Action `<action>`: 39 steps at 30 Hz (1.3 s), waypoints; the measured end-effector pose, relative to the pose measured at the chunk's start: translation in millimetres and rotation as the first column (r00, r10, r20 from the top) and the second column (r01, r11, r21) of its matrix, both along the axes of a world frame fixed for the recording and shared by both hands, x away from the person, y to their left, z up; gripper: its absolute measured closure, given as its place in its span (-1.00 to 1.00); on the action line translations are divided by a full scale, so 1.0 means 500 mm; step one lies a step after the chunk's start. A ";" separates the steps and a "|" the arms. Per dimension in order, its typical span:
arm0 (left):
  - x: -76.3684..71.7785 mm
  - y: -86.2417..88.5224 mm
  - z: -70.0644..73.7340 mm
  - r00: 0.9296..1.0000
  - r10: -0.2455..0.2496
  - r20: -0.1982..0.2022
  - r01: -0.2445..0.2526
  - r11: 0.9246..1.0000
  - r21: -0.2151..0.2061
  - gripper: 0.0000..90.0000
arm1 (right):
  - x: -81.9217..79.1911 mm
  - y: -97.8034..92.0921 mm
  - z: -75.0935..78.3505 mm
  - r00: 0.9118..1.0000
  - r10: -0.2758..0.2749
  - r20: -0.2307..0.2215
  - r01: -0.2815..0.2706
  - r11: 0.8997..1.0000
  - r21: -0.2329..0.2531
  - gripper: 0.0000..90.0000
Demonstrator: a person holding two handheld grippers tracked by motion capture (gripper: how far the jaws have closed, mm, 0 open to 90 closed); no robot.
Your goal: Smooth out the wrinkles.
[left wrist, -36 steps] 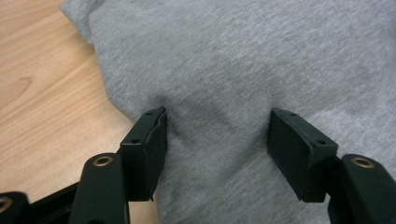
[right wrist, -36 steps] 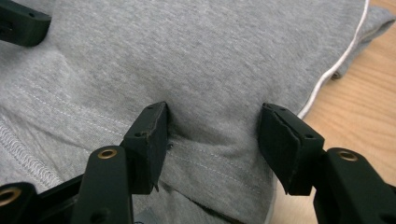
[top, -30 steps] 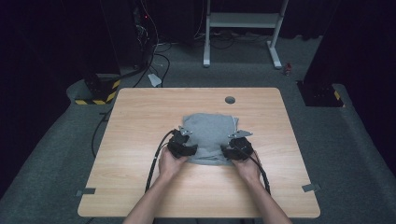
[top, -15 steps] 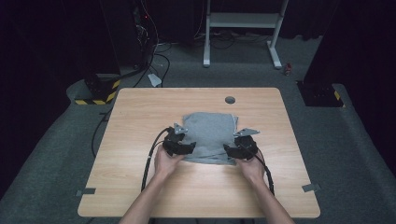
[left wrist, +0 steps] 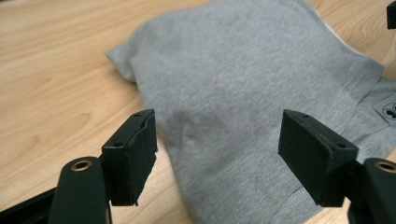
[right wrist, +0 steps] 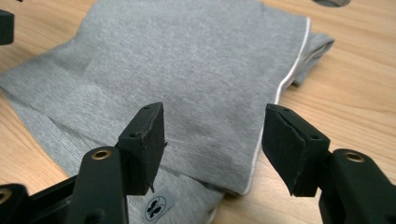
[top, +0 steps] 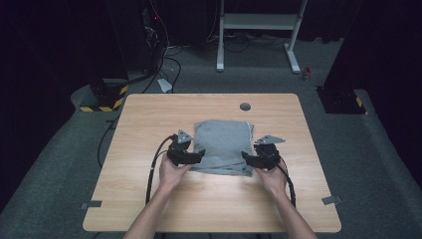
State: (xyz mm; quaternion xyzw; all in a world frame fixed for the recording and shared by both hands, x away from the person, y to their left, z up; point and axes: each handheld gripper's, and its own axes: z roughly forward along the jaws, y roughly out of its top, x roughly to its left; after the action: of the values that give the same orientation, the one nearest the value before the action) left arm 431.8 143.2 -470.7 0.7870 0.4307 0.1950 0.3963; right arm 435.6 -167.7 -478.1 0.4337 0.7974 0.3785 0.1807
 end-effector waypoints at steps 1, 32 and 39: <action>-0.001 0.003 0.003 1.000 0.002 0.004 -0.002 1.000 -0.013 -0.38 | -0.001 -0.003 0.002 1.000 -0.001 0.003 0.001 1.000 0.003 -0.13; -0.028 0.054 0.031 1.000 -0.014 0.013 0.015 0.996 -0.087 -0.46 | -0.027 -0.056 0.041 0.999 -0.017 0.048 0.014 0.998 0.057 -0.13; -0.035 0.069 0.037 1.000 -0.009 0.017 0.010 0.995 -0.099 -0.47 | -0.033 -0.061 0.046 0.998 -0.015 0.055 0.011 0.998 0.061 -0.13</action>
State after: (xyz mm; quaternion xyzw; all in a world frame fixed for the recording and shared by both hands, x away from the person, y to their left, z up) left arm 414.1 177.9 -452.1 0.7667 0.4329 0.1780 0.4394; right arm 419.1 -198.2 -454.9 0.4335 0.7775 0.4131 0.1921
